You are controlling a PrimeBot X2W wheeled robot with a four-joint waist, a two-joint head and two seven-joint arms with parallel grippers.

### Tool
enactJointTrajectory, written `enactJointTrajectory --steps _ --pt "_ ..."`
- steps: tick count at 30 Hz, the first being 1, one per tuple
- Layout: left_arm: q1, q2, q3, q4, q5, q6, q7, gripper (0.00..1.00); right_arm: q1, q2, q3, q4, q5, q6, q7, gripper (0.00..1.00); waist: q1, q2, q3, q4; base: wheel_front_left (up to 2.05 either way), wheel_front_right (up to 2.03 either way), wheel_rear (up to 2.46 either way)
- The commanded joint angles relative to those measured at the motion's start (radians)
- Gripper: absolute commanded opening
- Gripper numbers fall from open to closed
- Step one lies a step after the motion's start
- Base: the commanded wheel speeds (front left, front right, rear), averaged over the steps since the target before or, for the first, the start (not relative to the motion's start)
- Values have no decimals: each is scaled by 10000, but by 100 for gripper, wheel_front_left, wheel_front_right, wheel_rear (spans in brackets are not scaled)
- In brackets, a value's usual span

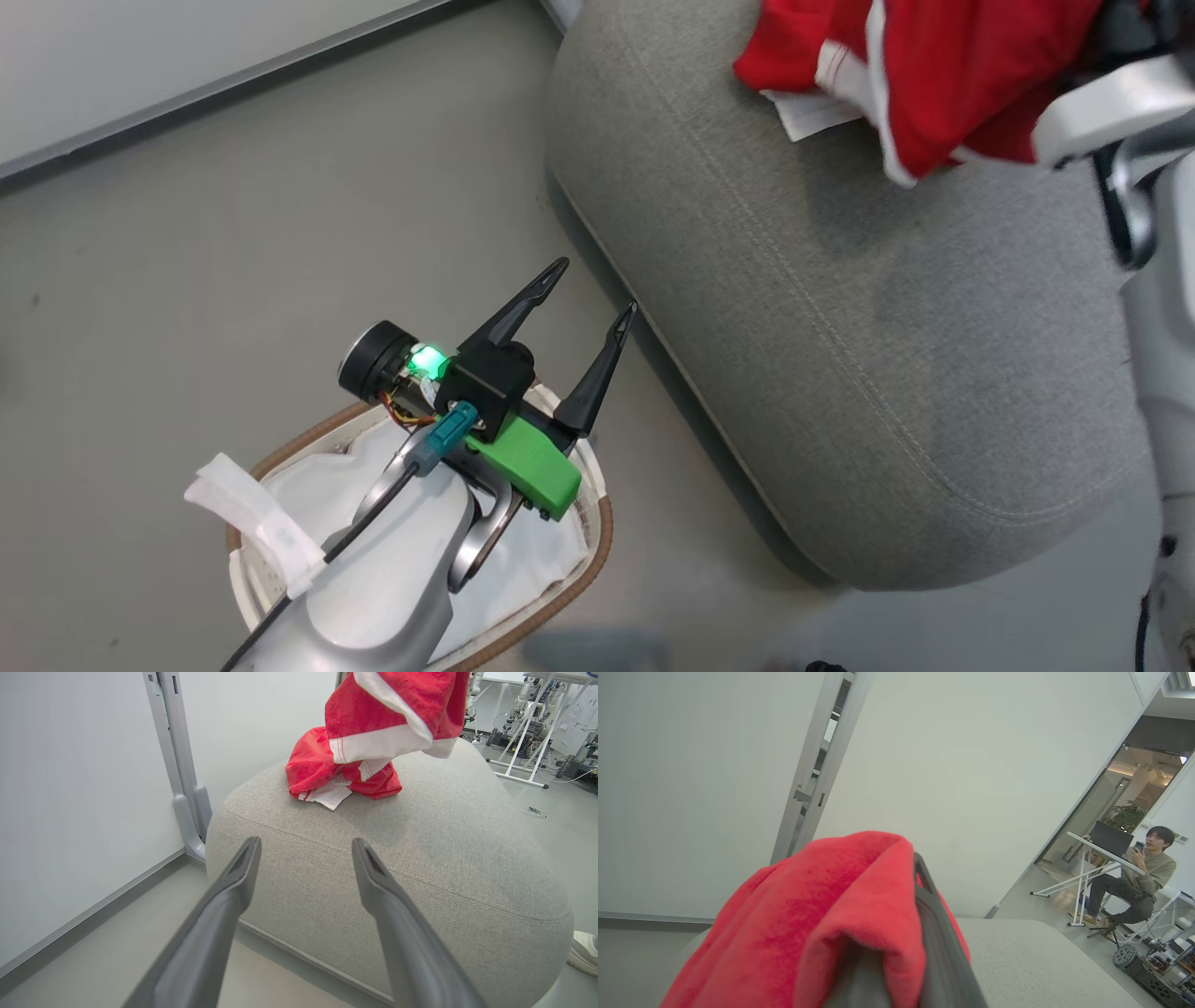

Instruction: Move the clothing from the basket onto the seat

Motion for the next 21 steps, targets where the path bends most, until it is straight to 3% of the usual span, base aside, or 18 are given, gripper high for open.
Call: enactJointTrajectory --steps 1,5,11,15,21 --pt "-307 51 -26 -37 119 -17 -7 100 -575 -356 -206 202 -94 -14 -47 0 0 -1 942 1126 0 0 0" --pt "-627 -80 -141 -196 193 -32 -7 100 -1890 -1451 -726 935 -443 -14 -46 0 0 -1 1498 1928 0 0 0" --pt "-938 -66 -213 -341 310 -13 -7 100 -2868 -2350 -1814 2213 -803 -14 -33 0 0 -1 2151 2774 0 0 0" --pt "-1014 -119 -194 -470 307 27 -6 100 -2678 -2648 -2274 2849 -1048 -14 -34 0 0 -1 2500 3126 0 0 0" --pt "-1017 -35 -128 -516 373 56 -7 100 -2017 -2416 -2663 3505 -1442 -14 -35 0 0 -1 2797 3113 0 0 0"
